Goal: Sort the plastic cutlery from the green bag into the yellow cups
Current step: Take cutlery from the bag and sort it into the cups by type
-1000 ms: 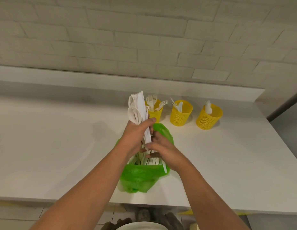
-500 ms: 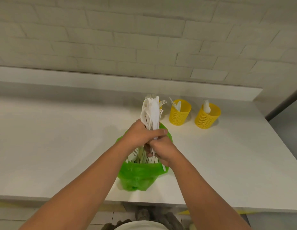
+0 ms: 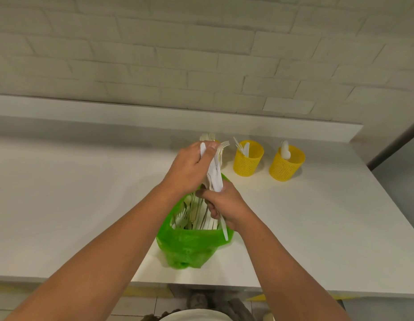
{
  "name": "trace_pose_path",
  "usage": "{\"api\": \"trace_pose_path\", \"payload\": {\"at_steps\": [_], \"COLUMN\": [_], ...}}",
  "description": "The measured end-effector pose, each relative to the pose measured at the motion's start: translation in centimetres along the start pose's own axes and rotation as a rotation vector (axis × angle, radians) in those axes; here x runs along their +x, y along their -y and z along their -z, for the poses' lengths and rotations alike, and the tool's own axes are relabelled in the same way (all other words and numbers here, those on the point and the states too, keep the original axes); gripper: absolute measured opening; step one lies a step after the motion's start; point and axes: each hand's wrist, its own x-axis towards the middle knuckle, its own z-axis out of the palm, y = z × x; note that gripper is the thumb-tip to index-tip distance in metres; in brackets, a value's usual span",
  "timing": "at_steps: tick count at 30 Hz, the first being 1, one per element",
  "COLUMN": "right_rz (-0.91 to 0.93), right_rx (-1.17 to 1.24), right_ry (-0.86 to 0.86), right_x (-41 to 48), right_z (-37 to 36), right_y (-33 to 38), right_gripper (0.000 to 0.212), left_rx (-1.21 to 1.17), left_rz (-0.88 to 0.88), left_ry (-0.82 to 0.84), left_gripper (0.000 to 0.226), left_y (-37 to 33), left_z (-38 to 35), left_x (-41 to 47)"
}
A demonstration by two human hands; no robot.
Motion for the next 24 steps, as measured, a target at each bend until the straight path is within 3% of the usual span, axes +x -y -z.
{"api": "trace_pose_path", "payload": {"at_steps": [2,8,11,13,16,19,21,24], "right_rz": [-0.028,0.001,0.075,0.176,0.284,0.235,0.195,0.206], "right_rx": [0.008,0.055,0.19,0.312,0.55,0.723,0.632,0.473], "right_ry": [0.003,0.067,-0.029,-0.107,-0.185,-0.233,-0.234,-0.249], "right_x": [0.1,-0.1,0.3,0.9,1.9,2.4,1.6,0.7], "right_z": [0.6,1.0,0.5,0.1,-0.6,-1.8,-3.2,-4.3], "right_y": [-0.2,-0.1,0.8,1.9,3.8,4.3,3.8,2.5], "right_gripper": [0.02,0.015,0.015,0.016,0.014,0.019,0.014,0.023], "left_rx": [-0.117,-0.39,-0.791,-0.994,-1.19,-1.371,-1.363,-1.228], "left_rz": [0.04,0.036,0.371,0.588,0.75,0.813,0.819,0.811], "left_ry": [0.036,-0.077,-0.24,-0.225,-0.24,-0.299,-0.301,-0.295], "left_gripper": [0.042,0.04,0.051,0.055,0.058,0.057,0.056,0.054], "left_y": [0.2,0.0,0.4,0.2,0.4,0.6,0.2,-0.4], "left_z": [0.0,-1.0,-1.7,-2.1,-2.9,-3.2,-3.4,-3.6], "left_x": [-0.1,0.1,0.4,-0.2,-1.1,-1.1,-0.9,-1.2]}}
